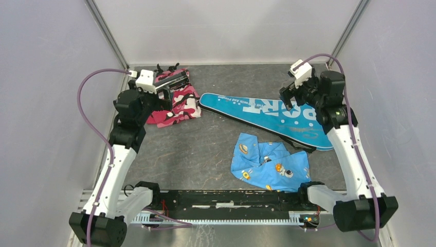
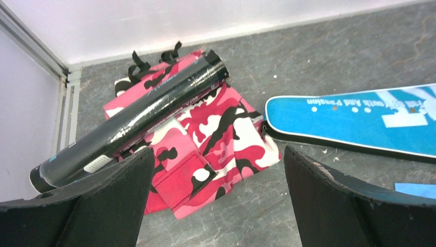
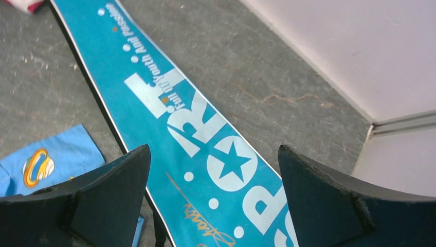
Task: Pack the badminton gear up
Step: Reset both arms
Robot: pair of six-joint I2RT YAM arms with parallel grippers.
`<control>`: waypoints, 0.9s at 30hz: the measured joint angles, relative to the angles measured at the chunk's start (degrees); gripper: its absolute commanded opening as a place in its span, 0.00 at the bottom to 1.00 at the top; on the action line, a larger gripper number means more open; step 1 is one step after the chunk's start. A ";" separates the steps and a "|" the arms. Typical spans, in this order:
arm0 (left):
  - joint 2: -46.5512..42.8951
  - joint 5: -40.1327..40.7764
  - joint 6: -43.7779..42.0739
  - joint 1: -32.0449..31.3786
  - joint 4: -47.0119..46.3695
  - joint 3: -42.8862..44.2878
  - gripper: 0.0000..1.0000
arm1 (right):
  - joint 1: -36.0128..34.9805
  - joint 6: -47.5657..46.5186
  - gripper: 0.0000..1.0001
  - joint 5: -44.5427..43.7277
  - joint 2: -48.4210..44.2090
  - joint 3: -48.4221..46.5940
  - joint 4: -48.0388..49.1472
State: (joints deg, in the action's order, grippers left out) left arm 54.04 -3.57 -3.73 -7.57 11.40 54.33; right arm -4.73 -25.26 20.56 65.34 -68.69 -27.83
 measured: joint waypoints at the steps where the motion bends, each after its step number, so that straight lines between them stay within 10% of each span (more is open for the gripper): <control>1: -1.11 -0.09 0.37 0.00 -0.81 -0.63 1.00 | 0.00 1.36 0.98 -0.61 -1.62 1.36 1.44; 27: -10.73 -7.26 2.21 0.00 -3.82 -4.61 1.00 | 0.00 5.84 0.98 -1.95 -19.12 23.96 17.81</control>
State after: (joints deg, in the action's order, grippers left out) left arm 43.31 -10.83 -1.52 -7.57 7.57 49.71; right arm -4.73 -19.42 18.61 46.22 -44.73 -10.02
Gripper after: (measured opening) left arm 0.994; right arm 0.979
